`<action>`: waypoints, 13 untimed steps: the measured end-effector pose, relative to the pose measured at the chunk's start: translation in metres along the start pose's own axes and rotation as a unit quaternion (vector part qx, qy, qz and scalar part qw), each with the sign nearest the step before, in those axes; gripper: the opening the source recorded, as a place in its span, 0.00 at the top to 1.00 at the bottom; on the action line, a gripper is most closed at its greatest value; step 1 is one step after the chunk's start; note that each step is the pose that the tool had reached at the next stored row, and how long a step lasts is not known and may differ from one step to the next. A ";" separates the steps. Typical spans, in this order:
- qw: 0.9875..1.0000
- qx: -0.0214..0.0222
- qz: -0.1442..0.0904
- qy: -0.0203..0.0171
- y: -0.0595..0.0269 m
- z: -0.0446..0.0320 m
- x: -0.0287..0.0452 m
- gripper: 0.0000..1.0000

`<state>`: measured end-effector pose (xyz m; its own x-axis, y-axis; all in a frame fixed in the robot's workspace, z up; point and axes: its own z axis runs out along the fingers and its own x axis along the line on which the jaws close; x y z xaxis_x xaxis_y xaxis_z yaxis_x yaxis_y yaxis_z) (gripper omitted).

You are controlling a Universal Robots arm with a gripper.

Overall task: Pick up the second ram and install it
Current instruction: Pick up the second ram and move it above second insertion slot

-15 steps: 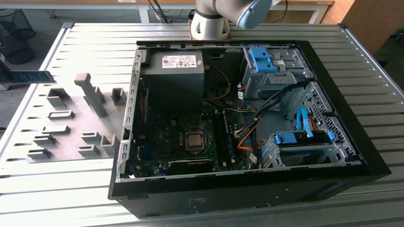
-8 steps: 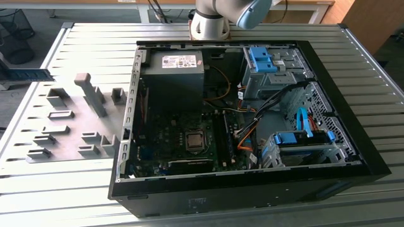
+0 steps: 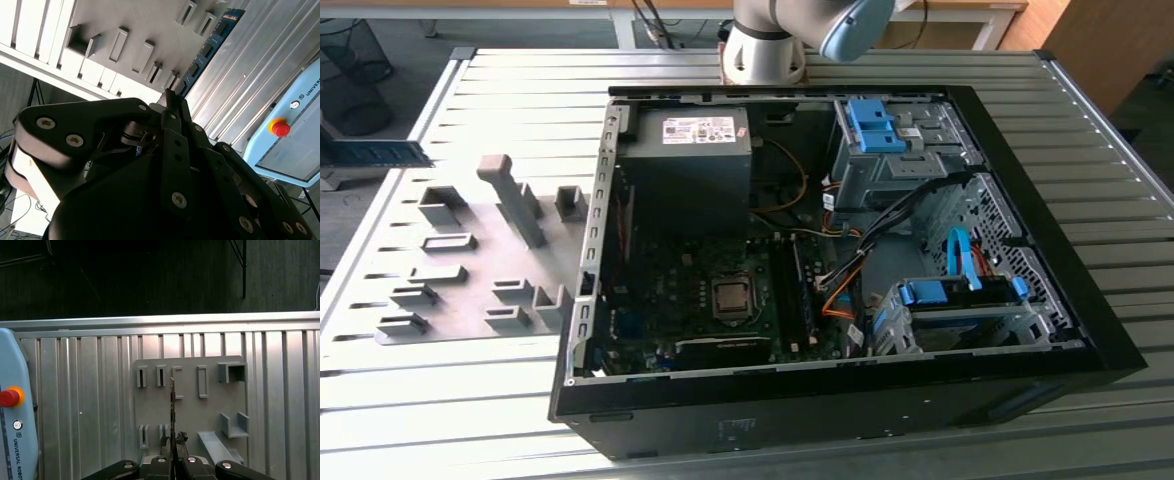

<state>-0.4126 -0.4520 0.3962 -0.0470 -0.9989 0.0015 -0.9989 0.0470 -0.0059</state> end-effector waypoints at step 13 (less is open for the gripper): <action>1.000 0.000 0.000 0.000 0.0000 -0.0092 -0.0004 0.86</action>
<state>-0.4126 -0.4516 0.4054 -0.0470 -0.9989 0.0015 -0.9989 0.0470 -0.0059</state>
